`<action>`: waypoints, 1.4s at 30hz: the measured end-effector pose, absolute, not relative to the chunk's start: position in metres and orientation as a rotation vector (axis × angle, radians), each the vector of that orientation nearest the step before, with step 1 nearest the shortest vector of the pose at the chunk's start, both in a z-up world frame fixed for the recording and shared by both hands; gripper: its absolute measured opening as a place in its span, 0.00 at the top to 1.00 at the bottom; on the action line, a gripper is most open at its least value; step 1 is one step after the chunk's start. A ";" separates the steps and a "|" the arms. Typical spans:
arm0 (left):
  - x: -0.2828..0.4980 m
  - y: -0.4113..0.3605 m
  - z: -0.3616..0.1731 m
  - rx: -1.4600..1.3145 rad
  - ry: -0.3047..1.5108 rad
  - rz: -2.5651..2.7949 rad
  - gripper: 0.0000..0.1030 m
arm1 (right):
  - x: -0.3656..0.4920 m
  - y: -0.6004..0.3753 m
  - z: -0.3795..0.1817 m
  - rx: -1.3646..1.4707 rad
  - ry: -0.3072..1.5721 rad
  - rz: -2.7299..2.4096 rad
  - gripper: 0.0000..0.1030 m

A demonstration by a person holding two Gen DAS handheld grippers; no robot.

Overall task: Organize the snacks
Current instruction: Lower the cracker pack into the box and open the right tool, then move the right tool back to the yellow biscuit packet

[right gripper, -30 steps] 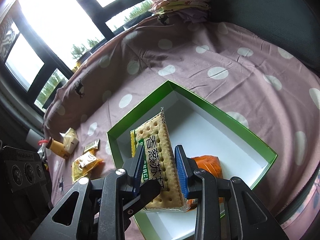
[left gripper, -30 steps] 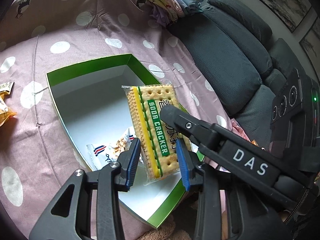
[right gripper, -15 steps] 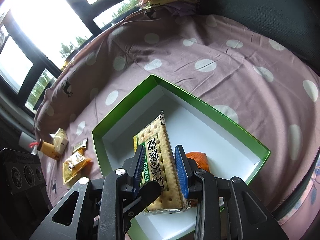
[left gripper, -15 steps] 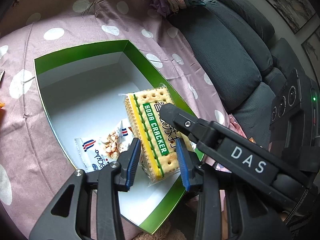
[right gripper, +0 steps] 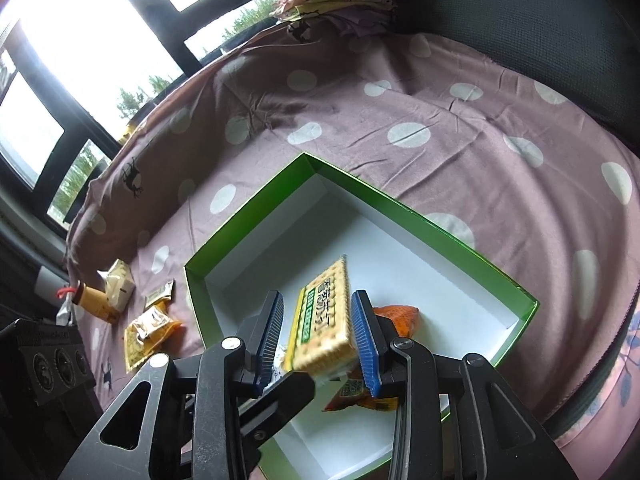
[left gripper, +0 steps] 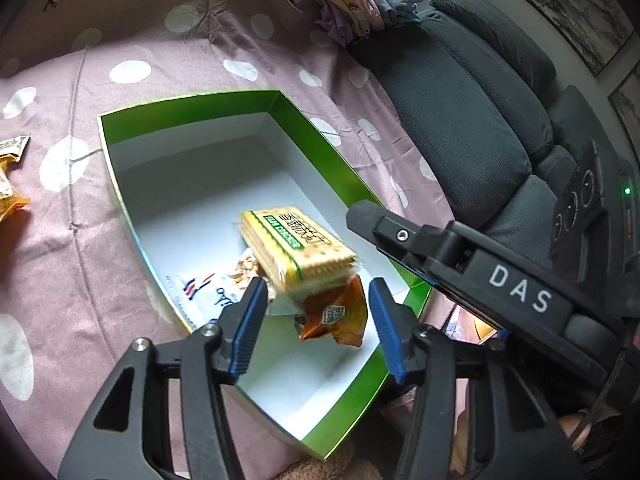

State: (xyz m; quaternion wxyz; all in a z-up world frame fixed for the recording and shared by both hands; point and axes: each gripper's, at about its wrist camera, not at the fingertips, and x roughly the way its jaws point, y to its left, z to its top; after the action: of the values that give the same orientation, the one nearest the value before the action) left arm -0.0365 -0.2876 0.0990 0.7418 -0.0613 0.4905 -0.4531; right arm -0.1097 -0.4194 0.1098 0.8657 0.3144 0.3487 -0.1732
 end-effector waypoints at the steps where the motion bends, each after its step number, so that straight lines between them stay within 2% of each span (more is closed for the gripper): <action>1: -0.035 -0.281 0.102 -0.140 1.062 -0.985 0.43 | -0.110 -0.420 0.110 0.660 0.728 -0.371 0.59; 6: -0.027 -0.236 0.113 -0.198 1.002 -0.902 0.23 | -0.111 -0.415 0.116 0.656 0.702 -0.383 0.47; 7: -0.026 -0.225 0.114 -0.205 0.992 -0.883 0.22 | -0.111 -0.413 0.118 0.651 0.694 -0.379 0.43; 10: -0.022 -0.189 0.119 -0.223 0.957 -0.808 0.20 | -0.109 -0.406 0.123 0.638 0.680 -0.366 0.42; 13: -0.022 -0.149 0.123 -0.244 0.897 -0.696 0.16 | -0.105 -0.398 0.127 0.619 0.668 -0.363 0.29; 14: -0.023 -0.135 0.124 -0.246 0.871 -0.646 0.16 | -0.103 -0.394 0.128 0.612 0.667 -0.358 0.28; 23: -0.018 -0.029 0.107 -0.187 0.785 -0.335 0.14 | -0.085 -0.358 0.136 0.509 0.686 -0.336 0.23; 27: -0.009 0.013 0.084 -0.242 0.762 -0.161 0.04 | -0.070 -0.337 0.135 0.478 0.707 -0.293 0.21; 31: 0.009 0.043 0.060 -0.310 0.859 -0.091 0.04 | -0.051 -0.307 0.129 0.432 0.753 -0.195 0.21; 38: 0.017 0.070 0.050 -0.440 0.905 -0.054 0.04 | 0.000 -0.253 0.109 0.473 0.838 0.040 0.19; 42: 0.021 0.072 0.046 -0.446 0.937 -0.053 0.04 | 0.054 -0.221 0.090 0.348 0.942 0.047 0.19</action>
State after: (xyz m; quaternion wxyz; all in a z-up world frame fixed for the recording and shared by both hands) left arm 0.0207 0.0724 0.0459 0.8680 -0.2132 0.4478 -0.0252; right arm 0.0544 -0.2206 0.0896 0.8762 0.1668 0.4516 0.0223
